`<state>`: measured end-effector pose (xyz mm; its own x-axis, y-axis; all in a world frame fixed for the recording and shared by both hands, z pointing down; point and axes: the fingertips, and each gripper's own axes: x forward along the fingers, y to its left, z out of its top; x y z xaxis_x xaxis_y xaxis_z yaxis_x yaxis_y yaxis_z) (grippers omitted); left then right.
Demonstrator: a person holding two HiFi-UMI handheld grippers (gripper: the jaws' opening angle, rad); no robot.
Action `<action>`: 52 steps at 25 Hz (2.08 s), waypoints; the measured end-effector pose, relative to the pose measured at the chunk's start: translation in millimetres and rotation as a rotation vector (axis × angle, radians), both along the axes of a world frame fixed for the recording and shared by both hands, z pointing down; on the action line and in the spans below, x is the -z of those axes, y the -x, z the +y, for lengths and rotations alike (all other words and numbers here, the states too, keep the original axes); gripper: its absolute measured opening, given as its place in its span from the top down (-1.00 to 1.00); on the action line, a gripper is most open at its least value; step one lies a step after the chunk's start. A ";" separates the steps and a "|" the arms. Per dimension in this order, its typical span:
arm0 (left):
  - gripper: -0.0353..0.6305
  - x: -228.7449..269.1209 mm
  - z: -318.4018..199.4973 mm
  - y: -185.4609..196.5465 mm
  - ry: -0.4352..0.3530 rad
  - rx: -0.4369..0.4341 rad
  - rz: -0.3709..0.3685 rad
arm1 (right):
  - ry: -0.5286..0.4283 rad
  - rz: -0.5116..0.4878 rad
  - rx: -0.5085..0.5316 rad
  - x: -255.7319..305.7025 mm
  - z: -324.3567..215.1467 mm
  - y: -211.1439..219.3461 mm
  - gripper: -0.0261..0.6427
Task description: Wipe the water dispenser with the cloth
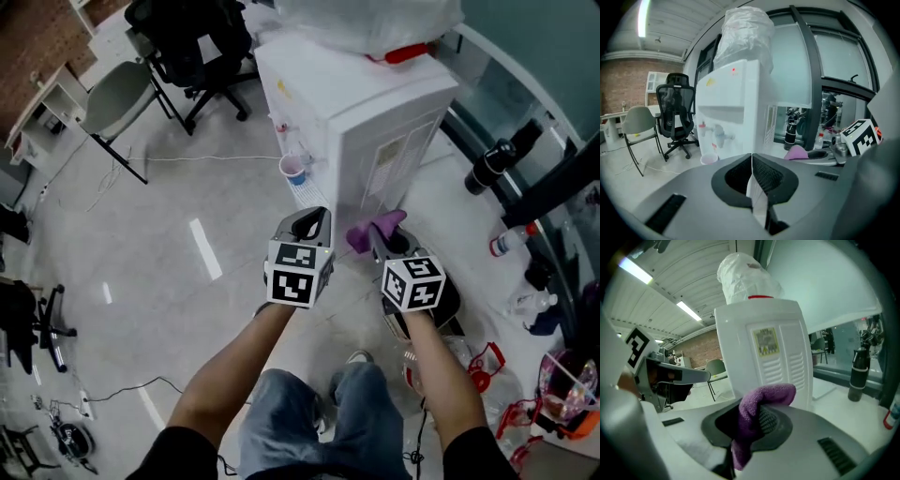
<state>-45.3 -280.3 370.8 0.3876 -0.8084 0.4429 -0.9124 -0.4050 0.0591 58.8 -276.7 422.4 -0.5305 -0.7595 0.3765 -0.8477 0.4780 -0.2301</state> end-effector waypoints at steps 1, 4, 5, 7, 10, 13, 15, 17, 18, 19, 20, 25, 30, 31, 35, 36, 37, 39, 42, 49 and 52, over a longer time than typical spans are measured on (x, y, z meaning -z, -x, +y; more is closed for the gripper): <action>0.81 18.6 0.5 -0.1 0.002 0.006 -0.003 | -0.003 0.000 0.002 19.7 1.7 -2.0 0.79; 0.81 75.9 1.4 -2.1 -0.002 0.018 -0.016 | -0.014 -0.010 0.004 79.9 3.6 -8.4 0.79; 0.81 95.3 2.5 -3.8 -0.004 0.023 -0.019 | -0.018 -0.009 0.006 100.3 4.3 -11.4 0.79; 0.81 131.6 7.6 -7.7 -0.004 0.033 -0.023 | -0.028 -0.002 0.013 140.7 7.0 -18.0 0.79; 0.81 179.1 17.3 -12.8 -0.004 0.038 -0.030 | -0.049 0.004 0.032 198.9 12.1 -25.2 0.79; 0.81 220.5 21.7 -12.2 -0.017 0.046 -0.024 | -0.089 0.029 0.043 252.1 13.8 -30.4 0.79; 0.81 244.7 24.3 -9.2 -0.024 0.065 -0.021 | -0.116 0.050 0.042 282.0 14.6 -35.4 0.79; 0.81 267.4 28.6 -6.8 -0.035 0.082 -0.034 | -0.138 0.058 0.042 307.5 18.6 -39.9 0.79; 0.81 278.8 30.9 -5.3 -0.044 0.091 -0.047 | -0.145 0.057 0.047 318.8 21.8 -40.5 0.79; 0.81 289.8 33.3 -3.7 -0.054 0.099 -0.057 | -0.148 0.054 0.055 329.2 25.6 -40.1 0.79; 0.81 300.5 35.4 -2.5 -0.064 0.105 -0.062 | -0.151 0.050 0.064 339.0 29.5 -39.2 0.79; 0.81 336.7 42.7 -3.7 -0.100 0.086 -0.055 | -0.186 0.054 0.077 382.2 40.0 -36.3 0.79; 0.81 353.4 47.8 9.1 -0.142 0.063 -0.045 | -0.255 0.089 0.031 417.5 41.3 -33.5 0.79; 0.81 357.6 47.0 13.3 -0.151 0.061 -0.037 | -0.269 0.100 0.023 422.2 41.5 -32.3 0.79; 0.81 367.4 45.9 26.6 -0.163 0.027 -0.024 | -0.292 0.109 -0.019 428.4 44.5 -29.5 0.79; 0.81 367.8 45.4 29.4 -0.160 0.019 -0.021 | -0.294 0.110 -0.031 428.6 44.1 -29.4 0.79; 0.81 367.8 44.9 32.2 -0.156 0.013 -0.015 | -0.296 0.110 -0.043 429.2 43.5 -29.4 0.79; 0.81 368.0 44.4 39.0 -0.155 0.007 -0.009 | -0.303 0.112 -0.060 431.4 42.3 -29.4 0.79; 0.81 367.9 42.5 49.1 -0.157 0.012 -0.001 | -0.301 0.118 -0.076 430.8 41.0 -30.1 0.79; 0.81 366.9 39.0 57.1 -0.165 0.015 -0.004 | -0.328 0.144 -0.095 432.1 41.5 -26.4 0.79; 0.81 367.2 38.8 59.5 -0.169 0.022 -0.005 | -0.330 0.147 -0.095 432.2 41.8 -24.3 0.79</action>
<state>-104.8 -241.4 3.6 0.3671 -0.8799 0.3017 -0.9213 -0.3887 -0.0127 83.1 -235.0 -9.8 -0.4100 -0.8961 0.1702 -0.9045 0.4235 0.0508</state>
